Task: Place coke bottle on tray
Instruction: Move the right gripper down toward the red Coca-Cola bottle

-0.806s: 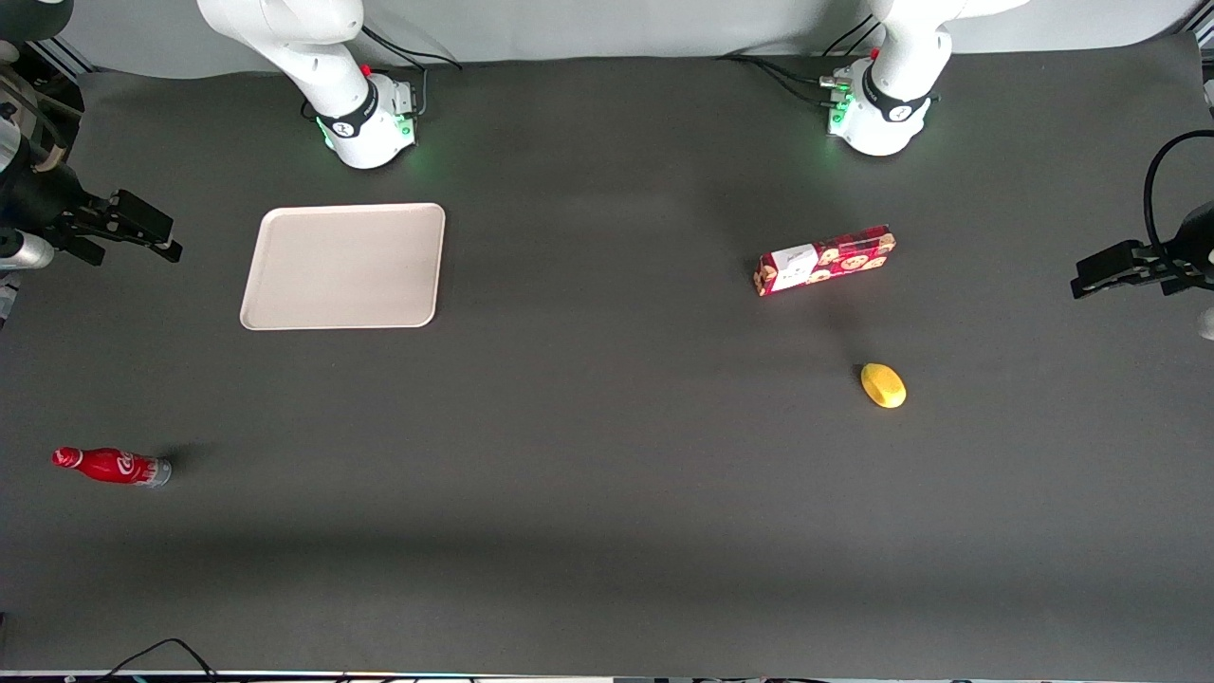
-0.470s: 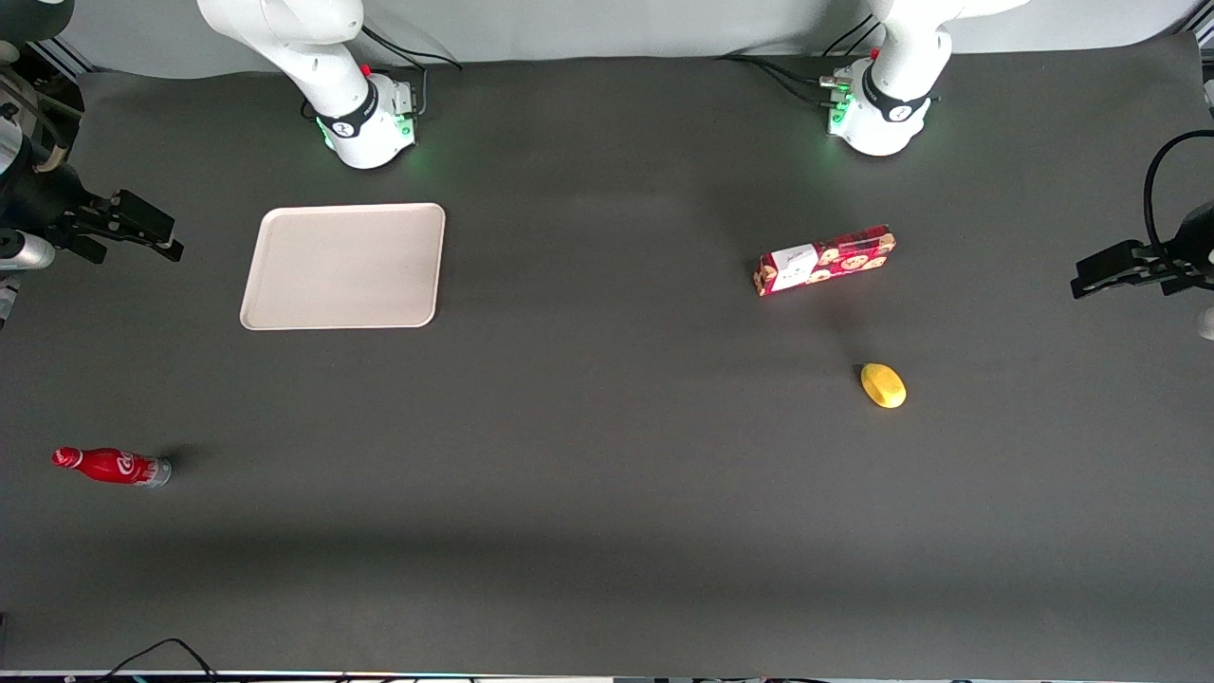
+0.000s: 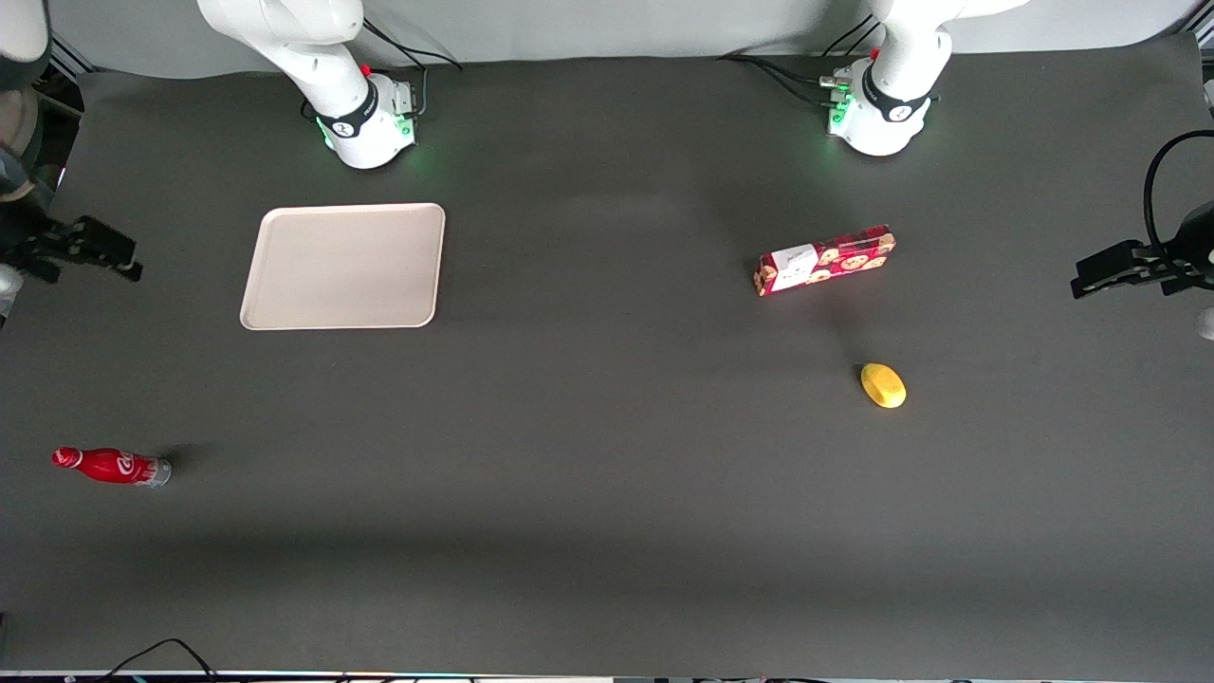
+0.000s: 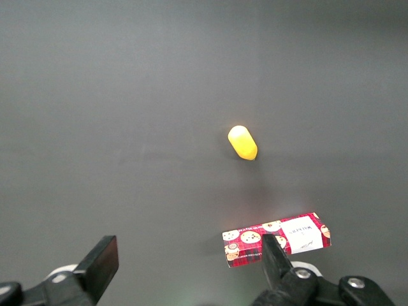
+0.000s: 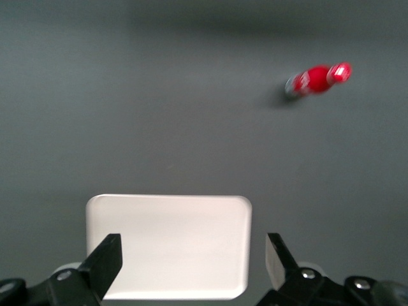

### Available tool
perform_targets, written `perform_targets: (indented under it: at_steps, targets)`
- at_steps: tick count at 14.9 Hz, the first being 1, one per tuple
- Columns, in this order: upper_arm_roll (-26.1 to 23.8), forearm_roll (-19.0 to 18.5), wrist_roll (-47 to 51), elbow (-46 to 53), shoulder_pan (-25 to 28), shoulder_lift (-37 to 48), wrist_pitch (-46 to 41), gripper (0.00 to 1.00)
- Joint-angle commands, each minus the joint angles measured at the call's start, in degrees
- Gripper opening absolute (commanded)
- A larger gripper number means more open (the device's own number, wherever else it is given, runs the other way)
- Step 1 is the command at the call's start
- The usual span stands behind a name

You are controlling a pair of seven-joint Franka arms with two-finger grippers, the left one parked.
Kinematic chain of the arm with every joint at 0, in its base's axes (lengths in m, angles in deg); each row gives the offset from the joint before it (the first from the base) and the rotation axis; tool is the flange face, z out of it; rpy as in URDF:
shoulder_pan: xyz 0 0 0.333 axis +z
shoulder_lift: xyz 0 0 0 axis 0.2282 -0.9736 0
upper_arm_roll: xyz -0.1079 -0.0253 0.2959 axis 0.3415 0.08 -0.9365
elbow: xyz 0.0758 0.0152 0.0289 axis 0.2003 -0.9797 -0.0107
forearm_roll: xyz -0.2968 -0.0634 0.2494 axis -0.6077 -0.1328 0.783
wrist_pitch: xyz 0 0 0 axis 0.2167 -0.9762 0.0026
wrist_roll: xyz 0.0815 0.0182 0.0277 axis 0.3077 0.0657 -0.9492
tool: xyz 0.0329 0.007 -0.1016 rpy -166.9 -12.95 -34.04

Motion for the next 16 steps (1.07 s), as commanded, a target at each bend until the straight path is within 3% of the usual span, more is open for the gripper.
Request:
perform_targets:
  at_steps: [1, 4, 7, 8, 14, 16]
  targets:
    - [7.4, -1.2, -16.2, 5.6, -0.2, -10.4, 5.6, 1.0]
    - [11.9, -0.5, -28.0, 15.5, -0.4, -21.7, 6.3, 1.0]
    - [17.2, 8.7, -37.0, 21.3, -0.9, -30.5, 6.5, 1.0]
    - [17.9, 9.9, -37.9, 22.2, -0.9, -32.5, 8.1, 1.0]
    - [20.1, 10.3, -43.6, 22.9, -1.0, -39.1, 19.4, 1.0]
    - [20.2, 13.0, -44.2, 24.7, -1.1, -41.7, 19.8, 1.0]
